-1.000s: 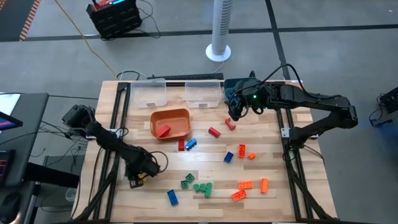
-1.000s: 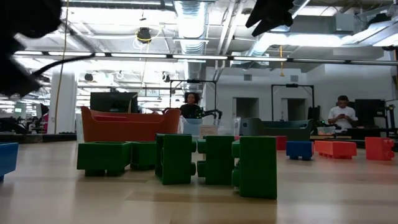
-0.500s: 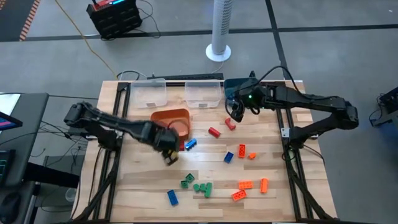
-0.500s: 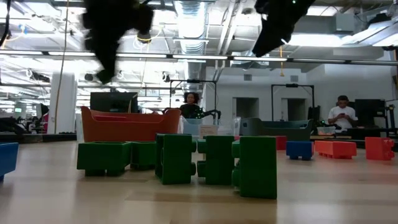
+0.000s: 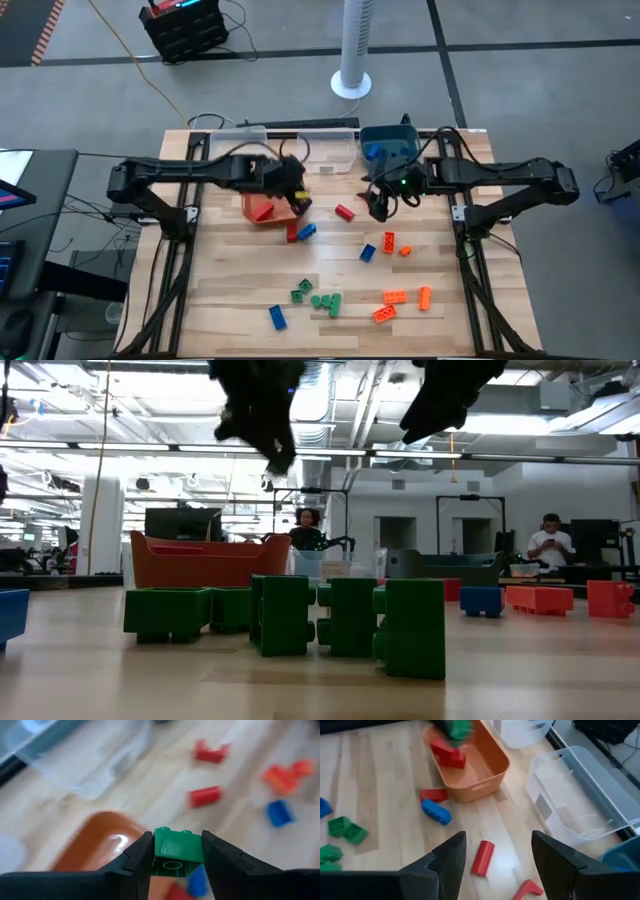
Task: Sort blocks
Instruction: Put the green game piece into the left transparent bin
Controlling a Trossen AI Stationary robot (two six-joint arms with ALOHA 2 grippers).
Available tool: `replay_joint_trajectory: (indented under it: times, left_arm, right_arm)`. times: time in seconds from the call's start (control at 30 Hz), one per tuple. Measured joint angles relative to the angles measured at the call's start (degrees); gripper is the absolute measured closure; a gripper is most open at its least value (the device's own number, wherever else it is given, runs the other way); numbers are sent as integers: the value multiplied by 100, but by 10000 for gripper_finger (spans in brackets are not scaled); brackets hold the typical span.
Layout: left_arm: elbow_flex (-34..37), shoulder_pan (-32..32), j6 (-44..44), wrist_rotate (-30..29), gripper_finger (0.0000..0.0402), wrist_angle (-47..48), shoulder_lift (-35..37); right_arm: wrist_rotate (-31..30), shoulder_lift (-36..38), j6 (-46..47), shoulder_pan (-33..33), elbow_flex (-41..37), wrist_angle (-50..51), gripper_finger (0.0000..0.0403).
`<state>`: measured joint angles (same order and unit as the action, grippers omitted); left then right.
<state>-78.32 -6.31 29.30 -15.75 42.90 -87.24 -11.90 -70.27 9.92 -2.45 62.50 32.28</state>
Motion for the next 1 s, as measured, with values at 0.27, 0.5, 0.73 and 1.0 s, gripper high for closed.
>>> replay_joint_trajectory:
  times: [0.27, 0.5, 0.73, 1.0]
  left_arm:
    - [732, -1739, -576, 737, 259, 59, 32]
    - [849, -2802, -1280, 808, 259, -12, 255]
    - [950, -3840, -1840, 523, 259, 394, 343]
    - [2001, -4532, -2021, 519, 240, 410, 335]
  right_arm:
    - [-342, 19, 565, 589, 2, 133, 168]
    - [-1095, 19, 1452, 1018, 2, 721, 168]
    - [-1542, 21, 2134, 1103, 4, 748, 168]
    - [-1668, -29, 2371, 1094, 9, 449, 168]
